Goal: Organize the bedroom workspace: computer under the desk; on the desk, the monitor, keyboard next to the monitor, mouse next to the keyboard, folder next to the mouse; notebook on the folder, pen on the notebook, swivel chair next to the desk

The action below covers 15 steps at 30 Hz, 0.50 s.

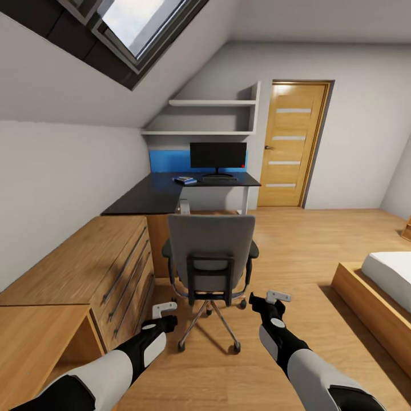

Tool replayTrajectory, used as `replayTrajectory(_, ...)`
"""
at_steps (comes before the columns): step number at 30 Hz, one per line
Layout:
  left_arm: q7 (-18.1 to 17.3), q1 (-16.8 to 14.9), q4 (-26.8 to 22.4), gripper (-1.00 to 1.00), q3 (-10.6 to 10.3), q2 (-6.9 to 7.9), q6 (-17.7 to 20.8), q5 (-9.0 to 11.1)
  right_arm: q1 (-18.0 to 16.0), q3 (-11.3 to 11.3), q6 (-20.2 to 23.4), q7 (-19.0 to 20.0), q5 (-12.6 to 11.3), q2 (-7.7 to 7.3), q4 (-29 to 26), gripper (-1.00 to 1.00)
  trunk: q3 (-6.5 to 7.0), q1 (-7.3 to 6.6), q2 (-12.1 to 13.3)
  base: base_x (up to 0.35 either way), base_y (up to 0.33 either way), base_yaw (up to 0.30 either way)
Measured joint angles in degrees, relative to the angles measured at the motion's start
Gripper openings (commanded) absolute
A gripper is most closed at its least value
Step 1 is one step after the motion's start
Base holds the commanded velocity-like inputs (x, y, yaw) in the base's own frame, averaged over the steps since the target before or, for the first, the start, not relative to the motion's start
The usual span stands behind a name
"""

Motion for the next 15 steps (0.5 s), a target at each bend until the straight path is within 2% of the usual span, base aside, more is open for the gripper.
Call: replayTrajectory(15, 0.01, 0.0, -0.01, 1.0, -0.01, 0.0, -0.19, 0.08, 0.11, -0.01, -0.19, -0.05, 0.14, 0.03, -0.19, 1.0, -2.69, 3.3, -6.02, 0.0, 0.0, 0.0)
